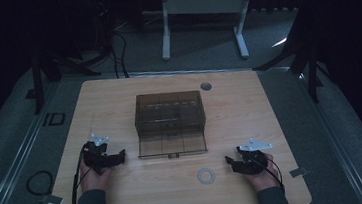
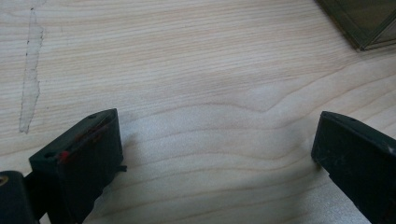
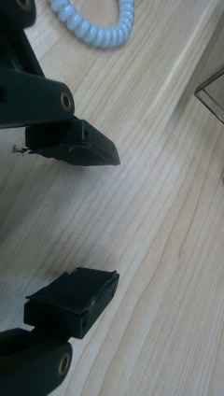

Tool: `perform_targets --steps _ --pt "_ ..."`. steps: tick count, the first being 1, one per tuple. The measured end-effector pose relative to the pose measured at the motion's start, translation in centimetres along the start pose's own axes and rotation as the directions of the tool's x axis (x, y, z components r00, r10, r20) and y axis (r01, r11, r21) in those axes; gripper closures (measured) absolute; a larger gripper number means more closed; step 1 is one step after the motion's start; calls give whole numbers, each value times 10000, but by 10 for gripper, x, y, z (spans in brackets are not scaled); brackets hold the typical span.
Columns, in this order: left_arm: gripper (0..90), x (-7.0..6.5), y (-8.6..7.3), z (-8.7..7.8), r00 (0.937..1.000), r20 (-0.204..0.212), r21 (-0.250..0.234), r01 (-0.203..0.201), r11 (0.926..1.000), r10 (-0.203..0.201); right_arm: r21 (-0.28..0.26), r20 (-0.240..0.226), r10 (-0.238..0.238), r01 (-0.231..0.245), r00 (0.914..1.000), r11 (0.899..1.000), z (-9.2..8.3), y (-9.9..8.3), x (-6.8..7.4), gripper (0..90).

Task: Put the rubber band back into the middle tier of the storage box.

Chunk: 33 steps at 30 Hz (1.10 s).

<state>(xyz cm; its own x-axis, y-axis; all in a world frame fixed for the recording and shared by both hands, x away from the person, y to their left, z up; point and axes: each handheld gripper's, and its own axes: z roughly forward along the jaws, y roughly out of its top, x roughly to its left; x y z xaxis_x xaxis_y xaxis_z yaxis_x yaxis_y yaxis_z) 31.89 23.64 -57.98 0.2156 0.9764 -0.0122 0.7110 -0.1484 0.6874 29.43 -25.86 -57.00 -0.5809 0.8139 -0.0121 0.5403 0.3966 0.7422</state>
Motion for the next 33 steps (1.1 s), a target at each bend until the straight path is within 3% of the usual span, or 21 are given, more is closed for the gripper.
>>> perform_targets --steps 15,20,26,33 --pt "17 0 0 0 10000 2 2 5 10000 -5 -31 120 140 -140 9998 9999 0 0 -1 422" --pt "17 0 0 0 10000 1 3 -2 10000 2 407 715 367 -397 9968 9984 0 8 1 449" --pt "17 0 0 0 10000 2 1 5 10000 -5 603 680 544 -586 9962 9965 -5 16 1 479" --pt "17 0 0 0 10000 4 0 4 10000 -4 825 397 404 -436 9984 9956 -14 23 3 484"
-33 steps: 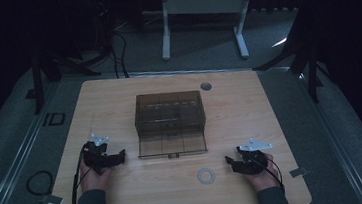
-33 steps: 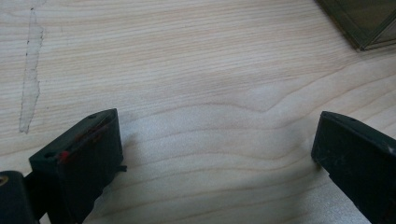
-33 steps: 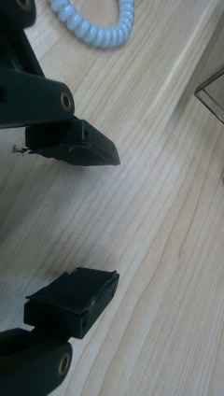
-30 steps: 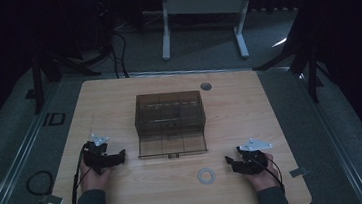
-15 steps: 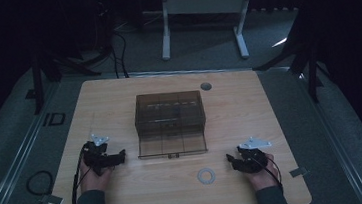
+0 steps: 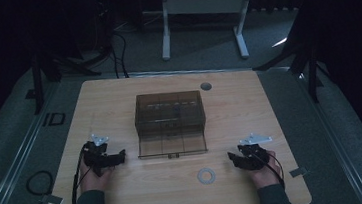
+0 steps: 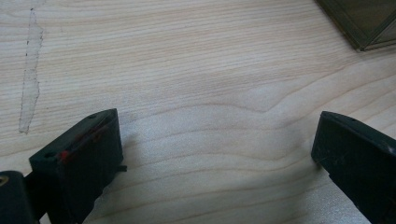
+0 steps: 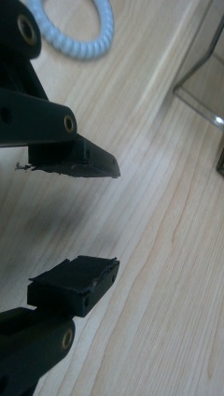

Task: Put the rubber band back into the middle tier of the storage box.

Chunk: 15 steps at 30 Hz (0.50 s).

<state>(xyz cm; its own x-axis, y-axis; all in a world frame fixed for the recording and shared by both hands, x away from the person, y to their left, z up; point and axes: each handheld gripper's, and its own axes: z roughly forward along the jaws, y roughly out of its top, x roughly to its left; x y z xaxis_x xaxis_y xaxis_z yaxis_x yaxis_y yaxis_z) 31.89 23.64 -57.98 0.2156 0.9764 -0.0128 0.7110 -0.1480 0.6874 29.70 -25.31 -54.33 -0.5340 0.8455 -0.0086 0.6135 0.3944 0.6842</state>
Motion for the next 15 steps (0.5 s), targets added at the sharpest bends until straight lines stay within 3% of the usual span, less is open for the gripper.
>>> perform_targets --steps 15 --pt "17 0 0 0 10000 -1 -19 15 10000 -15 663 -323 -649 670 9974 9955 -9 14 7 545"
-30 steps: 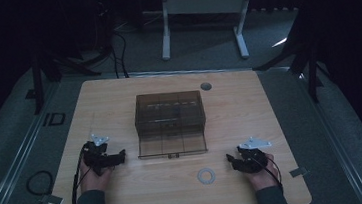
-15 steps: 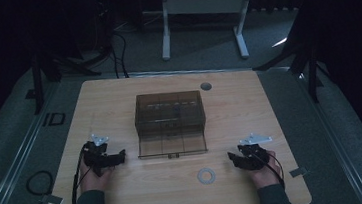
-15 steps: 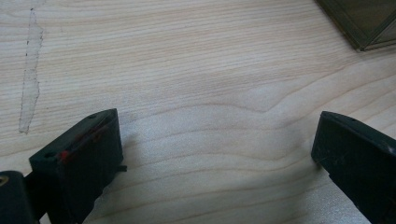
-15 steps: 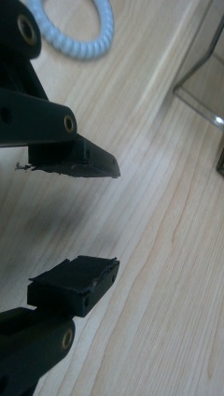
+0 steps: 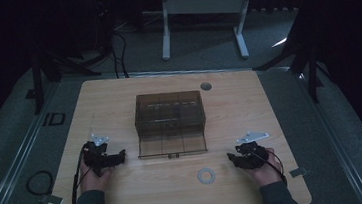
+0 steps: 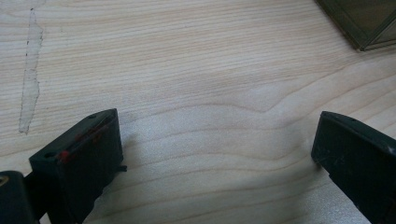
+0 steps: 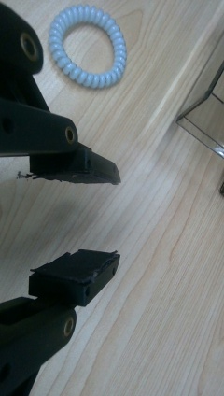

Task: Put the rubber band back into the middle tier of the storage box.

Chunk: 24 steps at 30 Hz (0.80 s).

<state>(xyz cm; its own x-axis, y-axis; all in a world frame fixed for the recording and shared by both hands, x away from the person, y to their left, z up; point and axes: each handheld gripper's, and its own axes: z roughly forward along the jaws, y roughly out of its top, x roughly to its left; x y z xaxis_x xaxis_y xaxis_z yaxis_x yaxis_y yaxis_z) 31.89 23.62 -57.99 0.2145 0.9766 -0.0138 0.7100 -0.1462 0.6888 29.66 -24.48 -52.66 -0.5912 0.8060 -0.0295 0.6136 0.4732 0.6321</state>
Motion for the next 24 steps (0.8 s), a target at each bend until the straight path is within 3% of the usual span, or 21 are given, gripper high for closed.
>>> perform_targets --steps 13,24 --pt "17 0 0 0 10000 1 -1 5 10000 -5 449 -307 -523 536 9982 9976 -4 11 7 545" --pt "17 0 0 0 10000 5 0 8 10000 -8 882 -575 -1140 1188 9918 9890 -5 18 13 548"
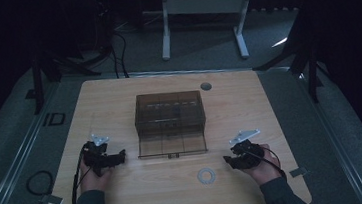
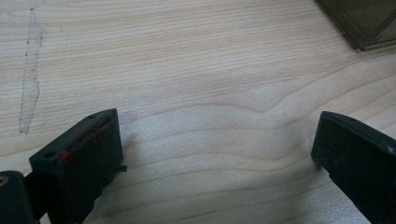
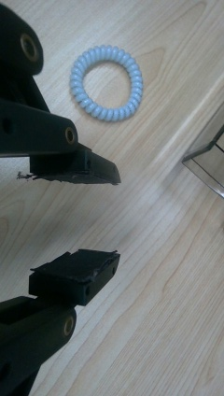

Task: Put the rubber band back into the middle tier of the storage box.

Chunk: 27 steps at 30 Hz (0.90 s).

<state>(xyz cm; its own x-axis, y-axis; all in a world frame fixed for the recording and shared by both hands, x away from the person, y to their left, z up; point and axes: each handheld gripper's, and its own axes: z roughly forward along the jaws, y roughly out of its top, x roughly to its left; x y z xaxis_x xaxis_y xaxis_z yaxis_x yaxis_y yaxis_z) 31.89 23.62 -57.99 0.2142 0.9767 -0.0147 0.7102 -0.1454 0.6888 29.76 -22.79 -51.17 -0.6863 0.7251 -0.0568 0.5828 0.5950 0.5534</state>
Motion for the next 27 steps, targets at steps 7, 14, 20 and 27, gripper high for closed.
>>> perform_targets --steps 7,14,20,27 --pt "17 0 0 0 10000 1 21 -7 10000 7 264 -35 -366 367 9993 9990 -1 6 4 549" --pt "17 0 0 0 10000 2 22 -5 10000 5 572 -143 -767 774 9970 9954 0 11 8 554" --pt "17 0 0 0 10000 2 22 -5 10000 5 847 -244 -1061 1078 9941 9906 3 14 10 567" --pt "17 0 0 0 10000 2 25 -7 10000 7 1073 -544 -1303 1355 9900 9849 5 19 14 582"
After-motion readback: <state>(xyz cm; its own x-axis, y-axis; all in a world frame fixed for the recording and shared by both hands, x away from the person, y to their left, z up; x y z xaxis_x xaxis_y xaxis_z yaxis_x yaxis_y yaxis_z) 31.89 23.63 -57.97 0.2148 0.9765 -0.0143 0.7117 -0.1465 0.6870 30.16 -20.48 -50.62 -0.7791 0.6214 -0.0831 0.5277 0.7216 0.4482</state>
